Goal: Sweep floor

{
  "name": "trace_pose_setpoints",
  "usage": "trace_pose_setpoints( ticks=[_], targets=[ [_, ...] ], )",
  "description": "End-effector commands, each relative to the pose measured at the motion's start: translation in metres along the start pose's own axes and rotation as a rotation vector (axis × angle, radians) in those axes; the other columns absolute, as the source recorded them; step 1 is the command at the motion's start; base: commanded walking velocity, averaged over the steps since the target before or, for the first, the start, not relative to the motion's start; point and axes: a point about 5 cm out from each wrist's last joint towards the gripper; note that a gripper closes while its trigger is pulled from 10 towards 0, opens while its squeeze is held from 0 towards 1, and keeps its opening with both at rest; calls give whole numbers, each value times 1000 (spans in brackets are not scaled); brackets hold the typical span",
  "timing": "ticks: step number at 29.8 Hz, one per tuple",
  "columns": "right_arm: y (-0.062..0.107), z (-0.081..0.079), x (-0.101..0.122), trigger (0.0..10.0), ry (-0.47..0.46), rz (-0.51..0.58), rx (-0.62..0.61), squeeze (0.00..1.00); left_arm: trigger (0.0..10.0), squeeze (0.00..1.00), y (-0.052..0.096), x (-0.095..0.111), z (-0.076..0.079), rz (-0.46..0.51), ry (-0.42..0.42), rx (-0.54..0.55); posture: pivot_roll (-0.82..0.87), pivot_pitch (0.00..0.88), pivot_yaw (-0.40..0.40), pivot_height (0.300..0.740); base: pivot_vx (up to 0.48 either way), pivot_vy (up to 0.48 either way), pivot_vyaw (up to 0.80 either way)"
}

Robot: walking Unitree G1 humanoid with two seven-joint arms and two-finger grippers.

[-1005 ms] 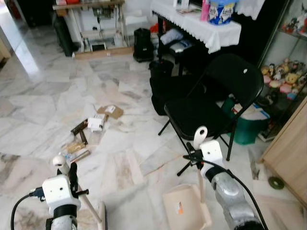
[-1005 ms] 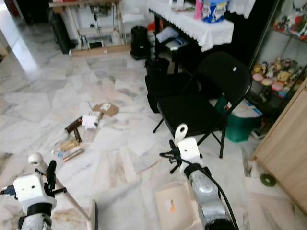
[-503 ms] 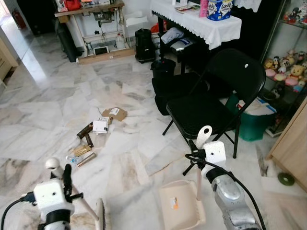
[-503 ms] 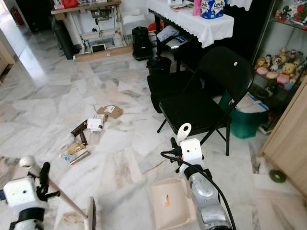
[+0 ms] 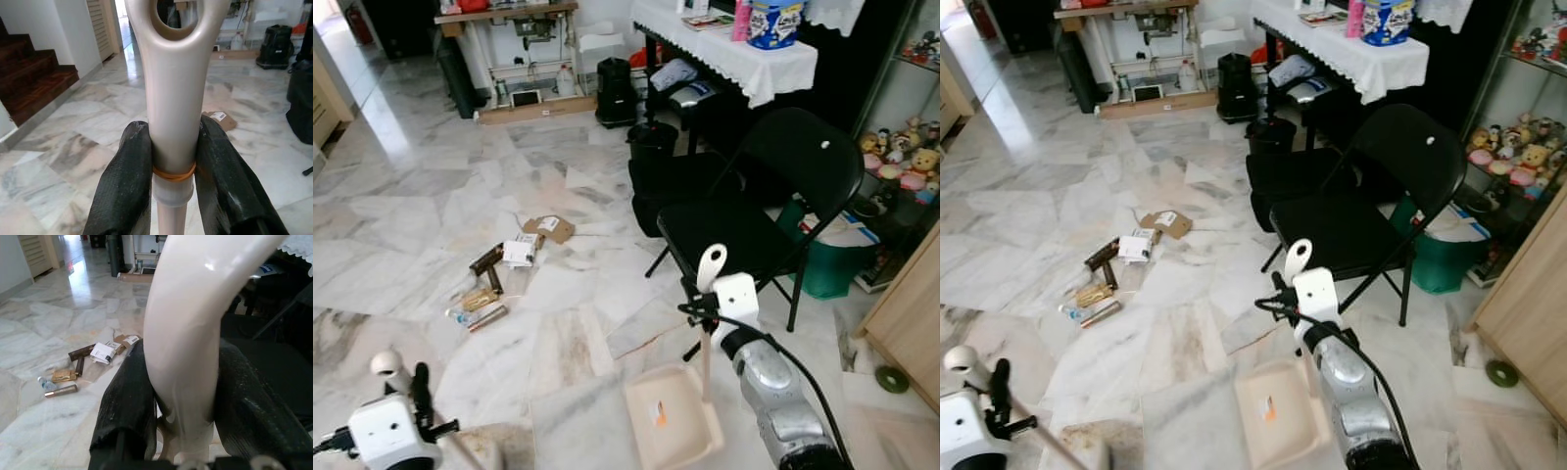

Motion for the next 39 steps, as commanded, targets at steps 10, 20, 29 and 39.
trace_pose_setpoints(
  ticks=[10, 20, 29, 39],
  targets=[
    [-6, 20, 10, 10000, 18, 22, -41, 0, 10000, 0, -14, 1, 21, 35, 13, -69, -187, 0, 56, 740, 0, 0, 0],
    [-11, 17, 14, 10000, -7, 36, -65, 0, 10000, 0, -16, 2, 20, 39, 15, -56, -179, 0, 77, 740, 0, 0, 0],
    [5, 15, 17, 10000, -1, 41, -103, 0, 10000, 0, -19, 8, 13, 66, 4, -32, -181, 0, 89, 740, 0, 0, 0],
    [12, 11, 13, 10000, 13, 17, -69, 0, 10000, 0, -19, 11, 11, 82, 5, -18, -177, 0, 83, 740, 0, 0, 0]
  ],
)
Point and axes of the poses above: a point about 5 cm out from each wrist's last joint towards the gripper, its own y axis pointing back from the gripper into the wrist, its own x axis along the axis of the wrist's last joint, z = x × y, and after that the axes turned 4 degrees about y, right-handed
